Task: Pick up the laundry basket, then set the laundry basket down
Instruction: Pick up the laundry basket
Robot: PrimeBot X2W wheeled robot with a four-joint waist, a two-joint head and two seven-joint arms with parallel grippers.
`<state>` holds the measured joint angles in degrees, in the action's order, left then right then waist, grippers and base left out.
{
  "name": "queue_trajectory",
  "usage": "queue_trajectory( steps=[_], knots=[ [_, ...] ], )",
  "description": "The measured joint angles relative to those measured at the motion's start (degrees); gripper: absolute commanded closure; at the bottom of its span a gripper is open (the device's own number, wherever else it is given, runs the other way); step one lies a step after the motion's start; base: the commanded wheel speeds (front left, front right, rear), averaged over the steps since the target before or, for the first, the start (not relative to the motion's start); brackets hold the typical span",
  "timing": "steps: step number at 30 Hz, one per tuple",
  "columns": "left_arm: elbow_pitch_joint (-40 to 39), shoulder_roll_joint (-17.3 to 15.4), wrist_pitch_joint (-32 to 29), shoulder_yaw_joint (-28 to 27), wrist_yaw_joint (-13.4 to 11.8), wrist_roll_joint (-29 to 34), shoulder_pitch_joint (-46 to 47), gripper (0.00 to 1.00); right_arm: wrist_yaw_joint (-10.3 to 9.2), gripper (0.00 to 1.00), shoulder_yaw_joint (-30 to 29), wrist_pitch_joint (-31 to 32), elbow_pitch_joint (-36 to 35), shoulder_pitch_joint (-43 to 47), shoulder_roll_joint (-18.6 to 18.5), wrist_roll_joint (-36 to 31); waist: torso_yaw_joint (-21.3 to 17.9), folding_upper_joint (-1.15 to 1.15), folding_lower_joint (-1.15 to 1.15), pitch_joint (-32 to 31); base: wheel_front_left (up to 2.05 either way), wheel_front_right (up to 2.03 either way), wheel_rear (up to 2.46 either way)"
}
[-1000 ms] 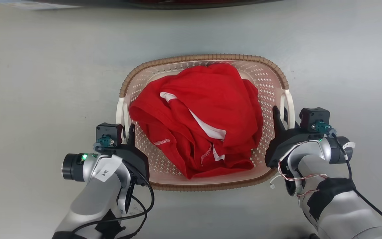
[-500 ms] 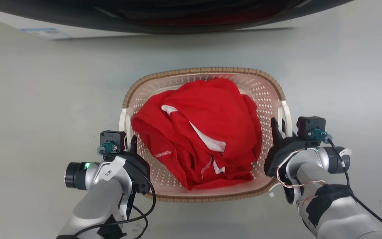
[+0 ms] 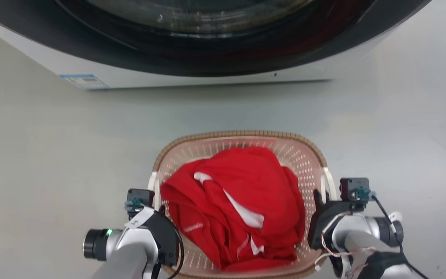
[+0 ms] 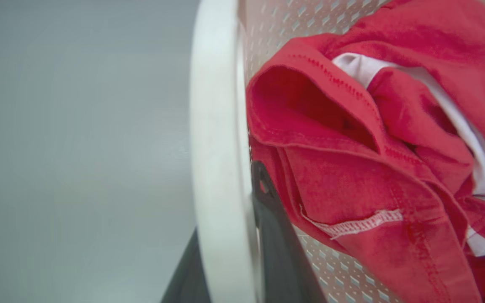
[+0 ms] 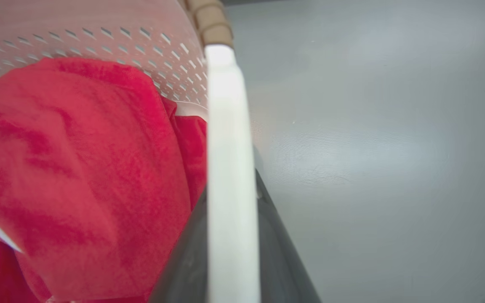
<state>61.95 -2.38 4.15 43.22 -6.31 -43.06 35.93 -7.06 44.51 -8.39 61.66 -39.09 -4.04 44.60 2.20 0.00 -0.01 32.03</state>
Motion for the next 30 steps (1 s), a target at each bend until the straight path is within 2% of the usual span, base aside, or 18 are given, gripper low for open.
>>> queue_trajectory(
  steps=[30],
  knots=[
    [2.74,-0.29,-8.16,6.94,1.27,-5.89,-14.99,1.0,-0.51,1.0,8.51,8.06,-2.3,17.67,0.1,11.79,1.35,0.0,0.0,-25.2,0.0,0.0,0.0]
  ],
)
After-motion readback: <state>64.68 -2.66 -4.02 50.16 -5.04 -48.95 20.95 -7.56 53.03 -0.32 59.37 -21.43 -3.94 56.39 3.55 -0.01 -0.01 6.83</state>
